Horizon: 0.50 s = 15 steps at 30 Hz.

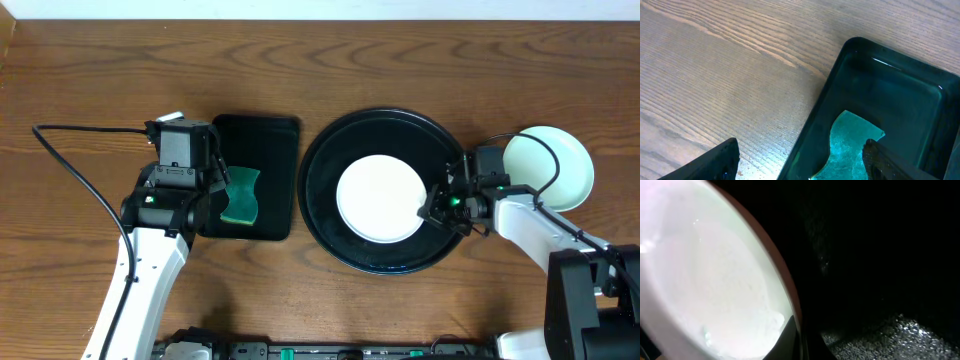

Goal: Clean dirty plates on tray and stack at the side
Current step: 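Lift the pink plate off the round tray with the right gripper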

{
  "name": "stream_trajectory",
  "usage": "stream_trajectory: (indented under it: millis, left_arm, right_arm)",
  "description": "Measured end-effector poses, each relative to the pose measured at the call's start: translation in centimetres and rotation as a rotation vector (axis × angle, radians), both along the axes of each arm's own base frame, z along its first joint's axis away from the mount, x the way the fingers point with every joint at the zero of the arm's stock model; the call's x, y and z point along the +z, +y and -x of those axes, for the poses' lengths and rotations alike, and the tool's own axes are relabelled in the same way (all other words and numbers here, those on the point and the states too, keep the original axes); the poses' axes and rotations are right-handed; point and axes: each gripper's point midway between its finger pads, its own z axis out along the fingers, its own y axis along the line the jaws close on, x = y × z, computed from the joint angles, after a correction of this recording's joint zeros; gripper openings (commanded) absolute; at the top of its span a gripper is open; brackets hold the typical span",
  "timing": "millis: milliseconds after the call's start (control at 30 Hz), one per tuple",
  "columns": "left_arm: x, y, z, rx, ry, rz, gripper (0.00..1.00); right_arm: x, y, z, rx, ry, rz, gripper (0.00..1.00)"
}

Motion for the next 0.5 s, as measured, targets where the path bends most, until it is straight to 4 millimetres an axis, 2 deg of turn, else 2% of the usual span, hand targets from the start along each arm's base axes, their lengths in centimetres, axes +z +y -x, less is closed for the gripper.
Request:
stream_trajectory:
  millis: [267, 500]
  left_arm:
    - [0.0, 0.0, 0.0, 0.0, 0.0, 0.0, 0.79]
    - [0.0, 0.0, 0.0, 0.0, 0.0, 0.0, 0.79]
  right_arm:
    - [1.8, 0.1, -0.9, -0.004, 0.026, 0.006, 0.01]
    - [4.8, -0.2, -2.6, -0.008, 0.036, 0.075, 0.01]
